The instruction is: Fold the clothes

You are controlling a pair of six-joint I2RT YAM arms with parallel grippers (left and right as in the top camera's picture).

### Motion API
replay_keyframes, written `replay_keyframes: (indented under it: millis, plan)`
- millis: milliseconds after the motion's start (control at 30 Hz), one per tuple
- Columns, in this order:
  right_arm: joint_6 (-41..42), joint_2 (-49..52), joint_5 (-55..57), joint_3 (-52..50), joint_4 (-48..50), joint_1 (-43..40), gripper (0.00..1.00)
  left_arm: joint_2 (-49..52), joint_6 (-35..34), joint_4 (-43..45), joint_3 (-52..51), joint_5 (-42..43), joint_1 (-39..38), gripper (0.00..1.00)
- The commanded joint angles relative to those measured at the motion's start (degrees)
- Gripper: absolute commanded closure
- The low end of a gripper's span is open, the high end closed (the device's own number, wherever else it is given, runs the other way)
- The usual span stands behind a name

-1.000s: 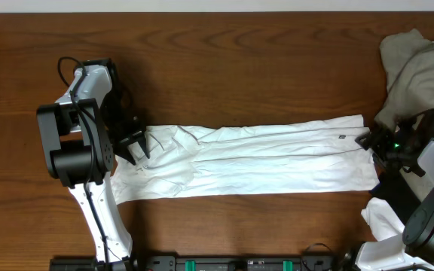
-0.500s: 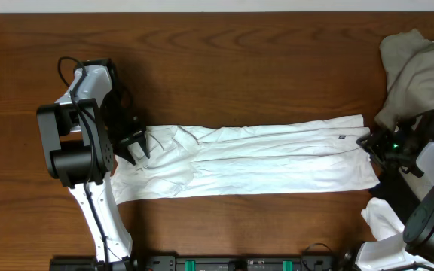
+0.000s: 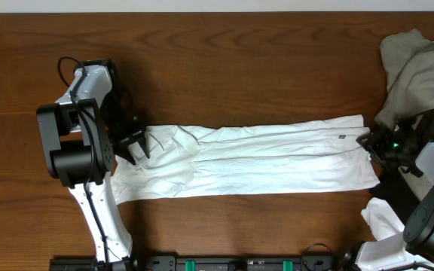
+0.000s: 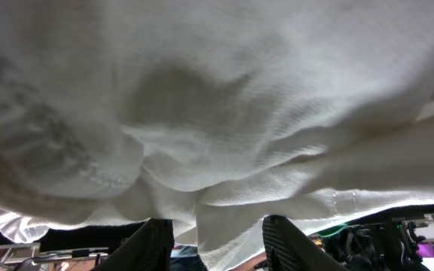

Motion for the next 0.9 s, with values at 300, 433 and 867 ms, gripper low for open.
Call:
replay_keyframes:
  millis: [300, 433, 867]
  plan:
    - [0.8, 2.8, 4.0, -2.1, 0.4, 1.2, 0.66, -1.4, -0.2, -0.2, -0.2, -0.7, 0.1, 0.58]
    - [0.8, 2.9, 4.2, -2.1, 1.0, 2.0, 0.65, -1.4, -0.2, -0.2, -0.2, -0.7, 0.1, 0.58]
    - [1.7, 2.8, 5.8, -2.1, 2.6, 4.3, 0.74, -1.4, -0.2, -0.2, -0.2, -0.7, 0.1, 0.58]
